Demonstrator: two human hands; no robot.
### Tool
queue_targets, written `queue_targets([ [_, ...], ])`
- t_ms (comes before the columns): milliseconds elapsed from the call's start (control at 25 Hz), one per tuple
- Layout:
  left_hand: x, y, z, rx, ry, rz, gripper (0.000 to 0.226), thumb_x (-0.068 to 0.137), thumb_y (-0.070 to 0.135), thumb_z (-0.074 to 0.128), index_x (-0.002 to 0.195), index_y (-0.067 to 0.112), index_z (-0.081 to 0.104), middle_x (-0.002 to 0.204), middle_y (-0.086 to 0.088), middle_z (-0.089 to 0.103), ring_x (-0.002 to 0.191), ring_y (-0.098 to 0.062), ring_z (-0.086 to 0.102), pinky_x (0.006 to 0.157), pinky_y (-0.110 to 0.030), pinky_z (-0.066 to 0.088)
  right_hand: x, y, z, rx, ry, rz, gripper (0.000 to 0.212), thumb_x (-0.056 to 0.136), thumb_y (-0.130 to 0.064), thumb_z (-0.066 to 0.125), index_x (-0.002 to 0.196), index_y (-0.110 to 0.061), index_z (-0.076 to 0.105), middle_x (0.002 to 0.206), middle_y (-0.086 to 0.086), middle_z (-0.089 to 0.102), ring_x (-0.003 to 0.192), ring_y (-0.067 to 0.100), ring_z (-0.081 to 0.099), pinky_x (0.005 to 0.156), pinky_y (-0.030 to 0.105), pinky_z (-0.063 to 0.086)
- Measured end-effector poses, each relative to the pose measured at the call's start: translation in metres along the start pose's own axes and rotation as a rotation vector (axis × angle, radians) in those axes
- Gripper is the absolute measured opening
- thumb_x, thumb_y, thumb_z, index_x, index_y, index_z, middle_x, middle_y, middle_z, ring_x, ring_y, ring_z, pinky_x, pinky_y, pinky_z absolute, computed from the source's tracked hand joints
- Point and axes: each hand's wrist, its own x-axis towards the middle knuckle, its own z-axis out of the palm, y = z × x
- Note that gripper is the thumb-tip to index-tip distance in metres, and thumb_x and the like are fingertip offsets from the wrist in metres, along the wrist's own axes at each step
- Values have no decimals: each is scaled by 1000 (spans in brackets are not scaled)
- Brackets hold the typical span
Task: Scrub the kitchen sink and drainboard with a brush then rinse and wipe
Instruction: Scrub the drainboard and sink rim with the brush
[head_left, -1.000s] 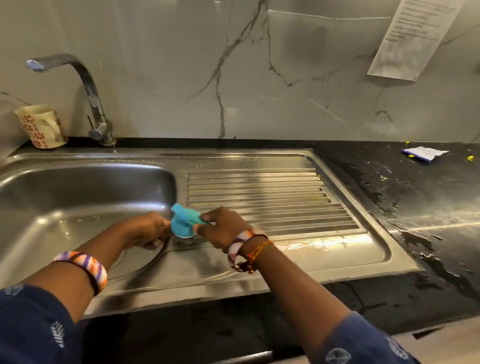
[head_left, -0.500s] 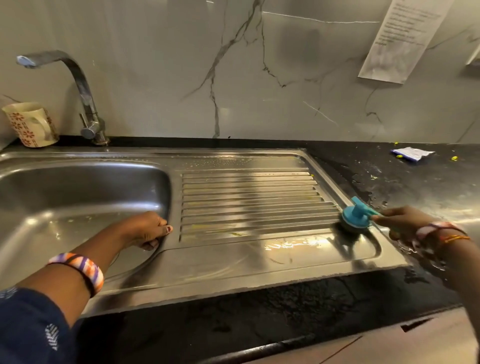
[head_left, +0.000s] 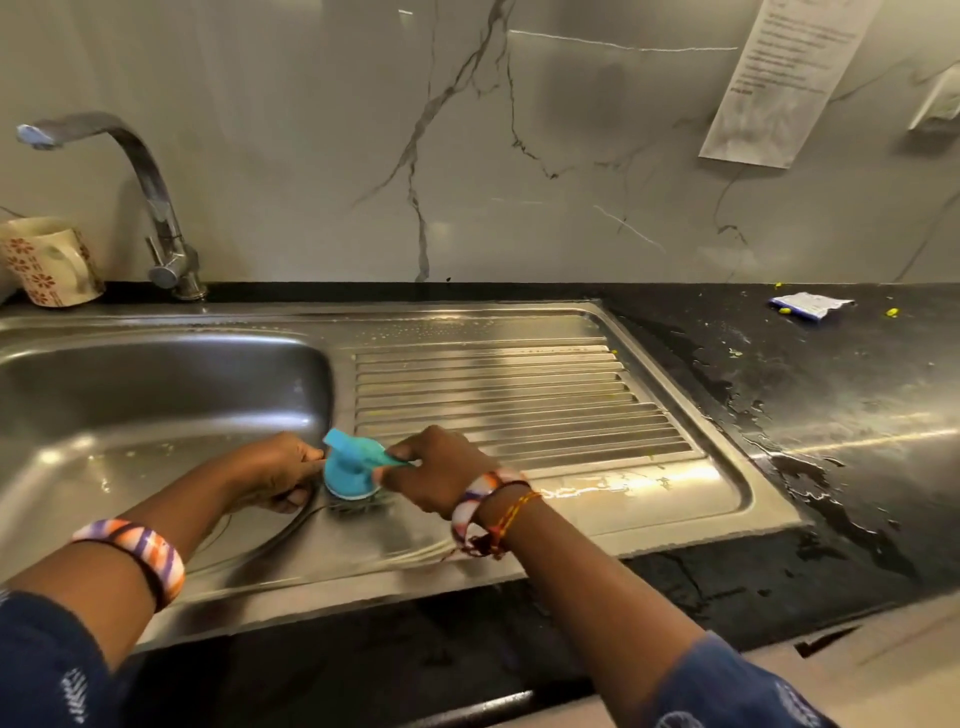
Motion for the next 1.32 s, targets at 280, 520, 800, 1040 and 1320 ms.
queue_targets([
  [280, -2, 1, 0, 50, 48, -25, 40, 97, 18, 48, 58, 9, 48, 48, -6, 42, 38, -14, 38, 40, -13, 36, -75, 109, -113, 157, 220, 504, 29, 93, -25, 54, 116, -8, 62, 54, 1, 43, 39, 7, 38, 33, 14, 29],
  [520, -1, 1, 1, 97, 81, -14, 44, 97, 21, 49, 54, 11, 47, 42, -2, 42, 35, -12, 38, 42, -13, 35, -109, 140, -136, 284, 374, 667, 30, 92, -22, 55, 114, -2, 61, 58, 6, 43, 44, 12, 37, 31, 17, 30],
  [800, -12, -9, 13, -16, 124, -37, 38, 97, 23, 47, 61, 13, 53, 54, -4, 44, 49, -14, 38, 51, -20, 32, -15, 26, -22, 334, 30, 228, 28, 91, -22, 58, 106, 0, 66, 30, -9, 34, 23, 1, 27, 29, 13, 21],
  [1040, -58, -54, -33, -5, 157, -94, 20, 93, 9, 49, 94, -1, 67, 87, -10, 66, 70, -13, 62, 60, -20, 43, 47, -54, 28, 341, -182, 199, 32, 89, -28, 59, 103, 0, 66, 42, 1, 44, 22, 4, 30, 30, 11, 23],
  [1320, -152, -145, -149, 422, 683, -313, 37, 94, 31, 50, 125, 13, 58, 130, -7, 57, 119, -23, 52, 98, -32, 42, 121, -194, 90, 470, -471, -31, 14, 89, -4, 53, 99, -9, 60, 63, 6, 50, 28, 0, 32, 32, 9, 21],
])
